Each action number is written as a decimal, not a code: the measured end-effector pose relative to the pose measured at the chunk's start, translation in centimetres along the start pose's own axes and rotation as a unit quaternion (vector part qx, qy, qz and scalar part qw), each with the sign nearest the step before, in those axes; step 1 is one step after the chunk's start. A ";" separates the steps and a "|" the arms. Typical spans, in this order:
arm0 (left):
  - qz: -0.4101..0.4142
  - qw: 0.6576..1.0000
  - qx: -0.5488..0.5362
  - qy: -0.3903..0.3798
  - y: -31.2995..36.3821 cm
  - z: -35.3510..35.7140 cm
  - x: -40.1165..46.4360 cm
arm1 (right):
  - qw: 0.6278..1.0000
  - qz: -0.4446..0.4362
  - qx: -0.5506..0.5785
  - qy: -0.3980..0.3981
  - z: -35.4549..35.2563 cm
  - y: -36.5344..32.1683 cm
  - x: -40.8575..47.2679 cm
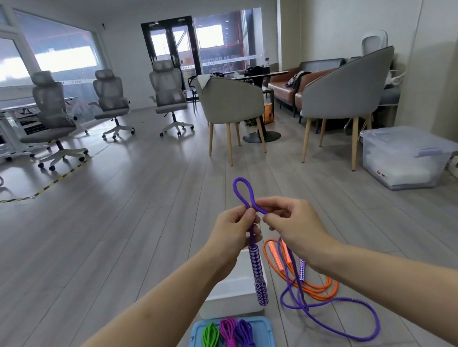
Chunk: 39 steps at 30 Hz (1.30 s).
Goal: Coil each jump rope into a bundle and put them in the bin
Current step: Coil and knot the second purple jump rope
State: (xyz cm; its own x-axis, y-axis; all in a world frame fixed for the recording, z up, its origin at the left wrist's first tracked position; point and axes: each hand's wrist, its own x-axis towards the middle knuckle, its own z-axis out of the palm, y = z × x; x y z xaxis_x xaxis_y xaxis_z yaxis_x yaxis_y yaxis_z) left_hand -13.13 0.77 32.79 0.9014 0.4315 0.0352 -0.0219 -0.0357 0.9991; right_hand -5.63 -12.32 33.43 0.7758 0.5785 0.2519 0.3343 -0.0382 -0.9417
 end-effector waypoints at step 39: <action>-0.019 0.998 -0.002 -0.056 1.3 -1.8 0.9 | 0.897 -0.238 -0.342 -0.147 -4.2 0.5 1.5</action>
State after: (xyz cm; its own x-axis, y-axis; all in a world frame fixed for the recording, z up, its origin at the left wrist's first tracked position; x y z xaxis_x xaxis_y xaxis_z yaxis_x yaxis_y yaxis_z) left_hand -13.13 2.76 34.14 0.9443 0.3290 -0.0058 0.0120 -0.0166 0.9998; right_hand -2.11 -14.90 34.30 0.3183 0.8475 0.4249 0.9180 -0.1636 -0.3613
